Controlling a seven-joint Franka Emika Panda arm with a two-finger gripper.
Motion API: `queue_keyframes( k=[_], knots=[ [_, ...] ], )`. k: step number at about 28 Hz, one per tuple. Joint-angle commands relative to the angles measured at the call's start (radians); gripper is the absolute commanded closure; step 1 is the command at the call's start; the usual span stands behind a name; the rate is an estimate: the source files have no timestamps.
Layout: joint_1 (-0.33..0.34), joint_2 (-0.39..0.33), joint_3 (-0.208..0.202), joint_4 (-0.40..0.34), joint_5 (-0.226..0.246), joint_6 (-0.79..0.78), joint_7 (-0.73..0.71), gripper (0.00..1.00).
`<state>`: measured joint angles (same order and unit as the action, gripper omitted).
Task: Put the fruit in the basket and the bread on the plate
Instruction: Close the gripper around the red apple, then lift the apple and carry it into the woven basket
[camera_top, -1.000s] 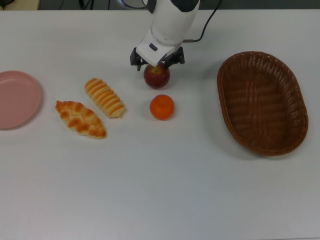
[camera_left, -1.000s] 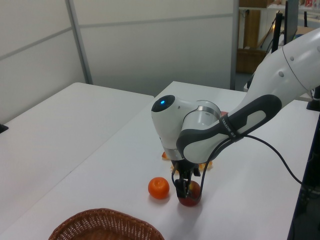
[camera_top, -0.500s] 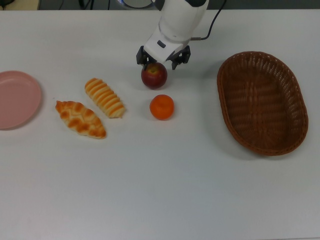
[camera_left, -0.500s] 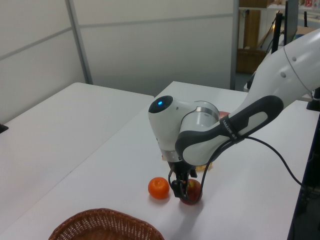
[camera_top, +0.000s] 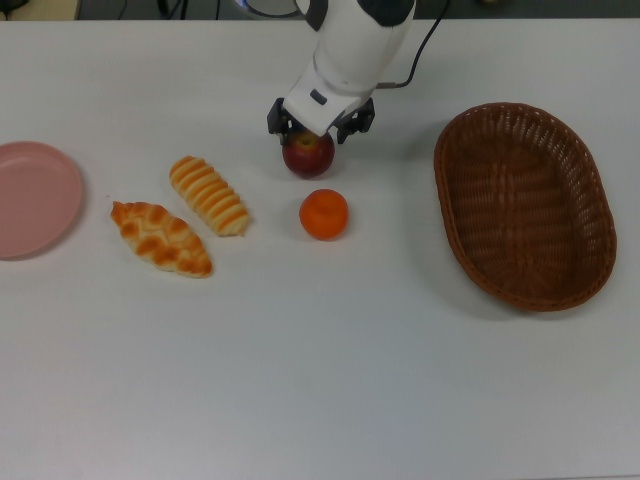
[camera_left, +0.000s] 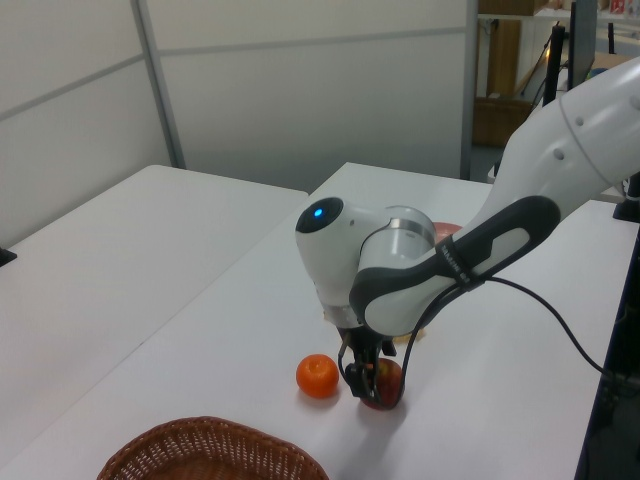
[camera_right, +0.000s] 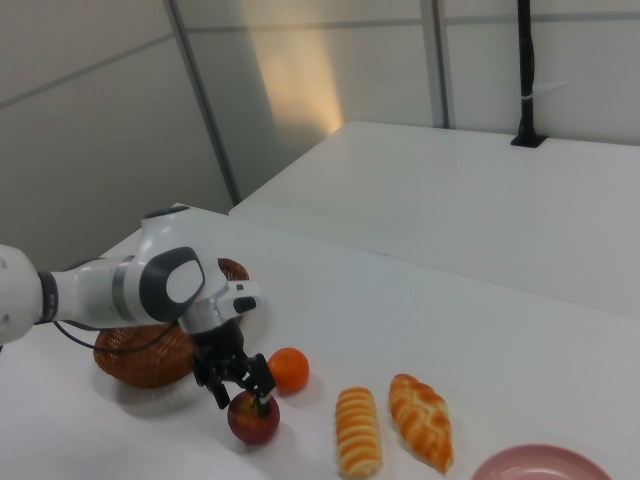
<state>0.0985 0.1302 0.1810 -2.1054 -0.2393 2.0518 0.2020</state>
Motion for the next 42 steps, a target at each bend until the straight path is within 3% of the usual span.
queue_keyframes(
  k=[1,6,7,10,11,12,20,27,34,42],
  knots=[
    [0.003,0.026,-0.009,0.004,-0.028,0.022,0.017,0.00],
    [-0.006,0.029,-0.011,0.005,-0.028,0.022,0.017,0.00],
    [-0.008,0.028,-0.011,0.005,-0.028,0.022,0.013,0.08],
    [-0.013,0.028,-0.011,0.011,-0.028,0.022,0.013,0.59],
    [-0.013,0.029,-0.011,0.015,-0.028,0.021,0.011,0.91],
    [-0.014,0.029,-0.011,0.015,-0.028,0.021,0.011,1.00],
    [-0.002,-0.026,-0.003,0.056,-0.008,-0.011,0.024,1.00],
    [0.049,-0.021,0.046,0.310,0.087,-0.266,0.023,1.00],
    [0.127,-0.018,0.075,0.358,0.090,-0.295,0.086,1.00],
    [0.210,0.124,0.075,0.433,0.072,-0.283,0.166,1.00]
  ],
)
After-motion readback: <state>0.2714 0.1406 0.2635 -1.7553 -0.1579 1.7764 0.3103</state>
